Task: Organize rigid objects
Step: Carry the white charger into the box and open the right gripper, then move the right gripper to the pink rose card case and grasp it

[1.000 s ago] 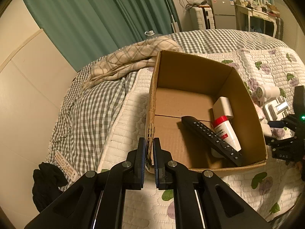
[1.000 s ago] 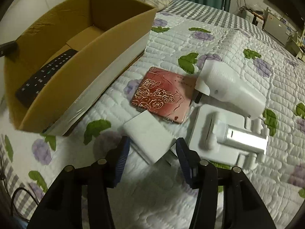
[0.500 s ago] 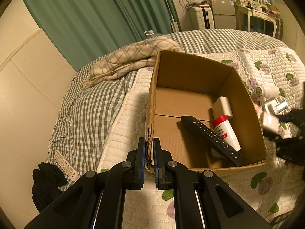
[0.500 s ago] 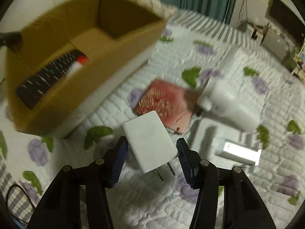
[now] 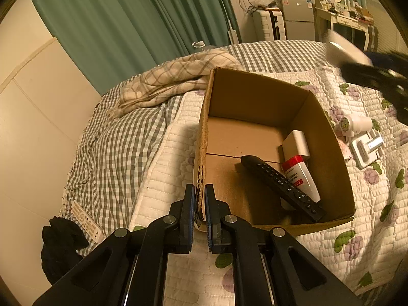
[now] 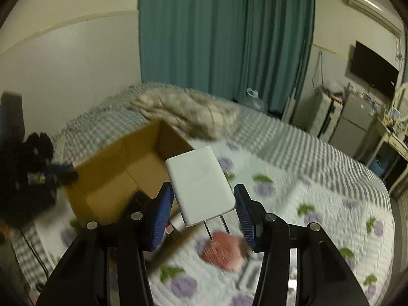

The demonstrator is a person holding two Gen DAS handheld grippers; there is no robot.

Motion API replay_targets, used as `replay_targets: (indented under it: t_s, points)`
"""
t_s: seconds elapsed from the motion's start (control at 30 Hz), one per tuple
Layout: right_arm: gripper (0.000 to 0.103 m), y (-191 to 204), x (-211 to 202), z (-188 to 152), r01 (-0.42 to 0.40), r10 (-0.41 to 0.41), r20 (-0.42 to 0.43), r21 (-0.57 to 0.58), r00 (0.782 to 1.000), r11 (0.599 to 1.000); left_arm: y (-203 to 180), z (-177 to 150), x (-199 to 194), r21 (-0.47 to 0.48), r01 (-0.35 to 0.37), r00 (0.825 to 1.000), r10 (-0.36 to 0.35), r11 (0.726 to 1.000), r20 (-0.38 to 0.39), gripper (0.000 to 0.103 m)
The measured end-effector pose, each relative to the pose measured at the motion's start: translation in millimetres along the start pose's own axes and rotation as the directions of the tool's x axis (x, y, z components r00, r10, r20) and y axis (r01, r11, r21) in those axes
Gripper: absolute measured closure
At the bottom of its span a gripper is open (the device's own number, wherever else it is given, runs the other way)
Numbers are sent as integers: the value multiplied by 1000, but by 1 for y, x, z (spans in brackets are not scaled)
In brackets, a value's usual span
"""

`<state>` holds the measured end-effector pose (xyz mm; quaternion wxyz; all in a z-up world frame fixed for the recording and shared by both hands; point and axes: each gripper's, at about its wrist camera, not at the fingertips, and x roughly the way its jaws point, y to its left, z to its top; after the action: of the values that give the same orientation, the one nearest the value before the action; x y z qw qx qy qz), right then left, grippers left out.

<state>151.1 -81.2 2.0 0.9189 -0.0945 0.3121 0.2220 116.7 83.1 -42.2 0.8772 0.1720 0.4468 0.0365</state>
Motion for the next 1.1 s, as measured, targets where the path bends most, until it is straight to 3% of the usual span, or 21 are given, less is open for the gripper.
replay_targets:
  t_s: [0.17,0.33,0.53,0.63,0.7,0.77,0.83,0.9,1.1]
  points:
    - [54,28,48,8,-36,36,-36,-7,999,999,1,0,0,-5,6,1000,-6,1000,3,96]
    - [55,43,97,-11,-56,57,-127,13,990,998,4,-1,0,-10,17,1000,-17,1000,7,96]
    - [62,46,118,-22,-66,68,-161,21,985,998,4,-1,0,-13,19,1000,-19,1000,6,96]
    - [62,46,110,-18,-79,81,-131,20,988,997,4,0,1,-14,18,1000,-18,1000,1,96]
    - [41,44,99,-14,-78,78,-108,13,991,997,4,1,1,-14,17,1000,-17,1000,2,96]
    - [35,41,83,-10,-65,65,-80,-4,995,998,4,1,0,-13,17,1000,-17,1000,0,96]
    - [31,30,60,-5,-35,35,-41,-11,999,999,4,1,0,-13,16,1000,-16,1000,-3,96]
    - [19,16,37,-1,1,-1,0,2,1000,1000,4,1,0,-14,14,1000,-14,1000,-5,96]
    - [11,-36,-29,-9,139,-143,79,50,987,989,4,2,1,-24,17,1000,-17,1000,-8,96]
